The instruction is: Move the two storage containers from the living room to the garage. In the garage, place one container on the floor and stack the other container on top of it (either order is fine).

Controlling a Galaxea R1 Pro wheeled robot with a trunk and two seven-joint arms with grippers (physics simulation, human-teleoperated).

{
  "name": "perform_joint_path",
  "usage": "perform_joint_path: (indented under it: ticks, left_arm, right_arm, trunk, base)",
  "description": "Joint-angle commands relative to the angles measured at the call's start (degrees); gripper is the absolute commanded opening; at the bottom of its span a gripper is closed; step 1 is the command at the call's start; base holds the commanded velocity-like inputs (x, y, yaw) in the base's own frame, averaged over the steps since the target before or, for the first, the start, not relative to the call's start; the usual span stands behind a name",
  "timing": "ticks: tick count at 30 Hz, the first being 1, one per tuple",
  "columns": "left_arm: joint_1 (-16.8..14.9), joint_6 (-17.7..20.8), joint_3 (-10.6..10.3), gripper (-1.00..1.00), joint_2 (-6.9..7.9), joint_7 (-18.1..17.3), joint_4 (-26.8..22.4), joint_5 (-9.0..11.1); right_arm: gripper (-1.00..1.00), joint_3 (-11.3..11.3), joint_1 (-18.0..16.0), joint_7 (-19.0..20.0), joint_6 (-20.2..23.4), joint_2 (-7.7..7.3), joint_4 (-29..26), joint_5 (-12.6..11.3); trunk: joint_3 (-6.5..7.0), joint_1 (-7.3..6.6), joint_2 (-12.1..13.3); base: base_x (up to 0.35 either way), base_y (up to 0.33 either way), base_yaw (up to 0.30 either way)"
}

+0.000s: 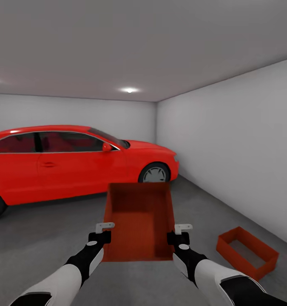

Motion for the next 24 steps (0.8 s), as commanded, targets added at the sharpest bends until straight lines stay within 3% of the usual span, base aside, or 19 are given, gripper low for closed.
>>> perform_joint_path:
  ticks: [1,24]
  left_arm:
    - [0.0,-0.17,0.97,-1.0,0.67,0.43,0.23,0.07]
    - [0.0,-0.17,1.04,-1.0,0.67,0.43,0.23,0.14]
  right_arm:
    - [-1.0,-1.06,-0.07,-0.13,-0.58,-0.25,-0.14,0.4]
    - [-1.0,-1.06,-0.07,-0.13,-0.65,-0.34,-0.14,0.36]
  trunk:
    - [-0.01,0.05,-0.02]
    - [-0.01,0.05,-0.02]
  base:
    - [0.321,0.092,-0.279]
    - [0.319,0.131,-0.279]
